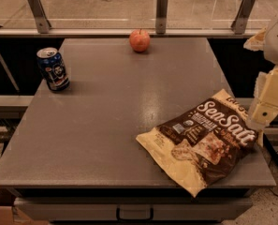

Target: Move brown chip bag near apple

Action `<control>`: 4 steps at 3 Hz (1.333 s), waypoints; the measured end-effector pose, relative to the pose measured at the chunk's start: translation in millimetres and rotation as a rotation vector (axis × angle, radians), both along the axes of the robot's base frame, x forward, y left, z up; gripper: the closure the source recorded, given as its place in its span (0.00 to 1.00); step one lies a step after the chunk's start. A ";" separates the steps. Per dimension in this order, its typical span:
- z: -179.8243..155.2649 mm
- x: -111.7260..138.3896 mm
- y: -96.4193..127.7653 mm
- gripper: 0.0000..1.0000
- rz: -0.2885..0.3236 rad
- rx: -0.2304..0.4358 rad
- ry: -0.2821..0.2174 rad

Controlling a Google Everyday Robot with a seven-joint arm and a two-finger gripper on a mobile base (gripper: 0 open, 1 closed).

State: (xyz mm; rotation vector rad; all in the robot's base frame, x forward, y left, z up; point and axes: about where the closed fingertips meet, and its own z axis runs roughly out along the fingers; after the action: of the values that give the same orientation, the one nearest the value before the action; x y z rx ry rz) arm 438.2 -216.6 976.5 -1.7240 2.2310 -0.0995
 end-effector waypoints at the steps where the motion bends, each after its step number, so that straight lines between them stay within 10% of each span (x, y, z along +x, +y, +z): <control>1: 0.0 0.0 0.0 0.00 0.000 0.000 0.000; 4: -85.3 62.7 -21.9 0.00 -0.184 0.129 0.064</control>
Offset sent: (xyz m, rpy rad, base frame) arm 0.0580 -0.0241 -0.0579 0.0707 -0.0034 -0.1021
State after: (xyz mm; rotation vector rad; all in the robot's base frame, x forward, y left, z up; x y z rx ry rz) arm 500.9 -238.5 891.2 -1.4730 2.3826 0.0568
